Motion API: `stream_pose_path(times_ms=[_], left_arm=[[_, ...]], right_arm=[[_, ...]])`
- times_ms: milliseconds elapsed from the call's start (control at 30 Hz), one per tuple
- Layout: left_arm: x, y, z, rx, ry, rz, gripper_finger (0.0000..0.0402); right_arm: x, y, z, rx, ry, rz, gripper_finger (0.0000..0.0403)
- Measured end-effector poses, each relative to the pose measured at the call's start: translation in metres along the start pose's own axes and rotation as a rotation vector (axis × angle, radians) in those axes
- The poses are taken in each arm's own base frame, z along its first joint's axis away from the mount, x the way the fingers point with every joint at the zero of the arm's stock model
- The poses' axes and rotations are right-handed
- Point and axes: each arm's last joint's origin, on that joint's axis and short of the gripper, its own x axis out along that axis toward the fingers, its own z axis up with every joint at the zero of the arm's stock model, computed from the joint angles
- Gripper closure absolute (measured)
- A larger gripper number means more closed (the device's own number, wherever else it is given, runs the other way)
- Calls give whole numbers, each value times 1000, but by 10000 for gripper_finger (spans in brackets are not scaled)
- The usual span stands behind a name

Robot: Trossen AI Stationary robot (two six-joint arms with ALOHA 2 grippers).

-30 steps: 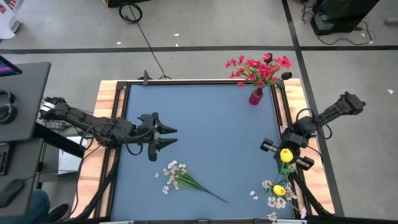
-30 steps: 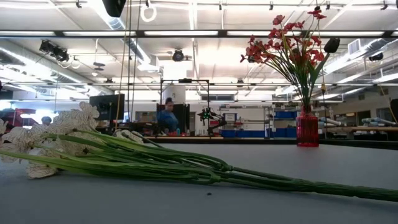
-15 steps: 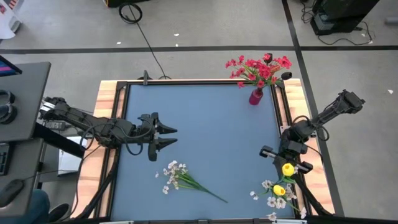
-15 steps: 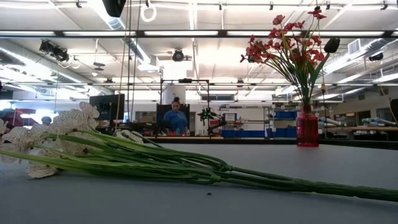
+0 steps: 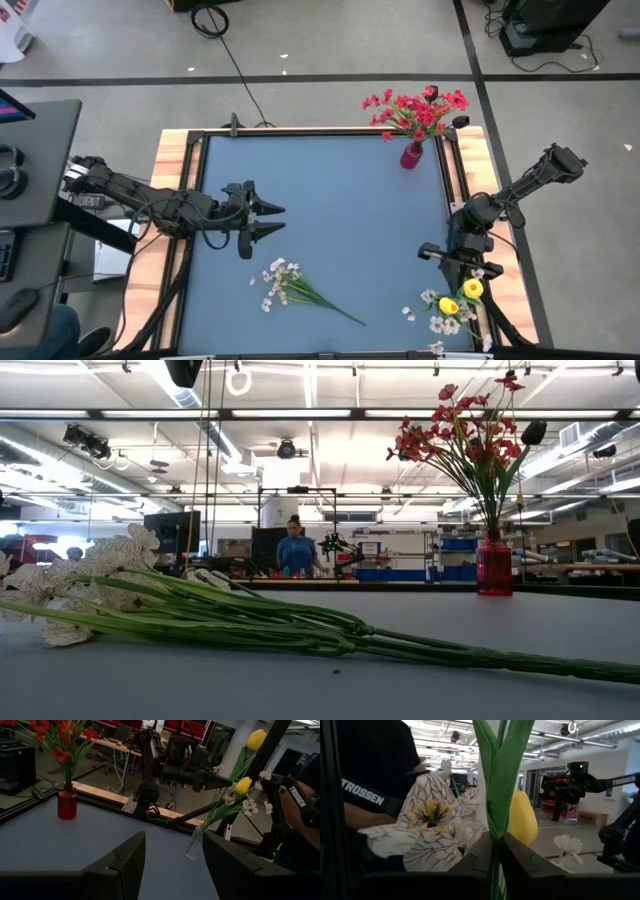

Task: Sort flowers into vase by color
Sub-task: Put the yellow tulip into the transparent vase

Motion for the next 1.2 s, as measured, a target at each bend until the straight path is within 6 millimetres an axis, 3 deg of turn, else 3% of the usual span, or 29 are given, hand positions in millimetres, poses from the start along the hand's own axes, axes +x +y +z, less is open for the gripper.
stream_pose_path(times_ms=[333,633,867,1067,1200], left_arm=[[0,0,0,0,0,-1,198],[0,0,0,0,0,-1,198],[0,0,0,0,0,0,198],[0,0,0,0,0,0,198],[0,0,0,0,0,0,198]], right_arm=[[0,1,2,33,-16,14,280],[-2,4,20,26,-160,30,216],[1,3,31,28,-199,5,200],[3,2,13,80,-26,113,201],[3,2,10,60,-2,127,202]])
